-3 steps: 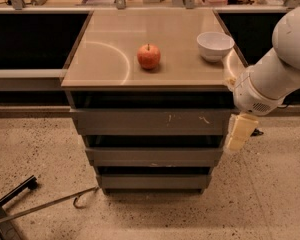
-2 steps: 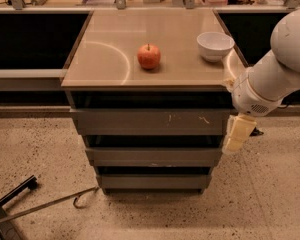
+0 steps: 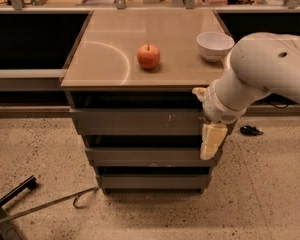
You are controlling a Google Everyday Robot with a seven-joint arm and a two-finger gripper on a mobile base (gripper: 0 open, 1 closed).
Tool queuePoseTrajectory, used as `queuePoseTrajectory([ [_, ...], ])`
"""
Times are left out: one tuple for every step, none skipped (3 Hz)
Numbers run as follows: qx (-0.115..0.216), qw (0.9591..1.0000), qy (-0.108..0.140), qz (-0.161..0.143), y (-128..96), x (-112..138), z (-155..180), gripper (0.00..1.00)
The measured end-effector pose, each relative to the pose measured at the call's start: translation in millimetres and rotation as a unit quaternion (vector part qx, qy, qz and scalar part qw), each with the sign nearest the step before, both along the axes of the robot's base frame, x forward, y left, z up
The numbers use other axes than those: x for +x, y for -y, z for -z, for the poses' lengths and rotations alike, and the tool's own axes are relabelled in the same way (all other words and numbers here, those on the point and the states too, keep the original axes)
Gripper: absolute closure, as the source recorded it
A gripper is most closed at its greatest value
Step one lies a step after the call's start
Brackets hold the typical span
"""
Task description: Open top drawer
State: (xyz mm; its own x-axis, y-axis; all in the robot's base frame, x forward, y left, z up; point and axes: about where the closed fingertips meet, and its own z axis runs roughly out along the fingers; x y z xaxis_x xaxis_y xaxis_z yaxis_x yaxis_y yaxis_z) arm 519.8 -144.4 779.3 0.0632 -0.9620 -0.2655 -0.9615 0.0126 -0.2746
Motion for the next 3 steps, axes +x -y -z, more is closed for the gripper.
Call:
queuePoseTrajectory([
  [-0.015, 0.9996, -0.008, -0.024, -12.5, 2.9, 30.0, 0.0],
  [-0.035, 0.9987, -0.02, -0.031, -12.8, 7.7, 59.3, 0.0],
  [-0.054, 0.9983, -0.008, -0.02, -7.5, 29.6, 76.2, 0.0],
])
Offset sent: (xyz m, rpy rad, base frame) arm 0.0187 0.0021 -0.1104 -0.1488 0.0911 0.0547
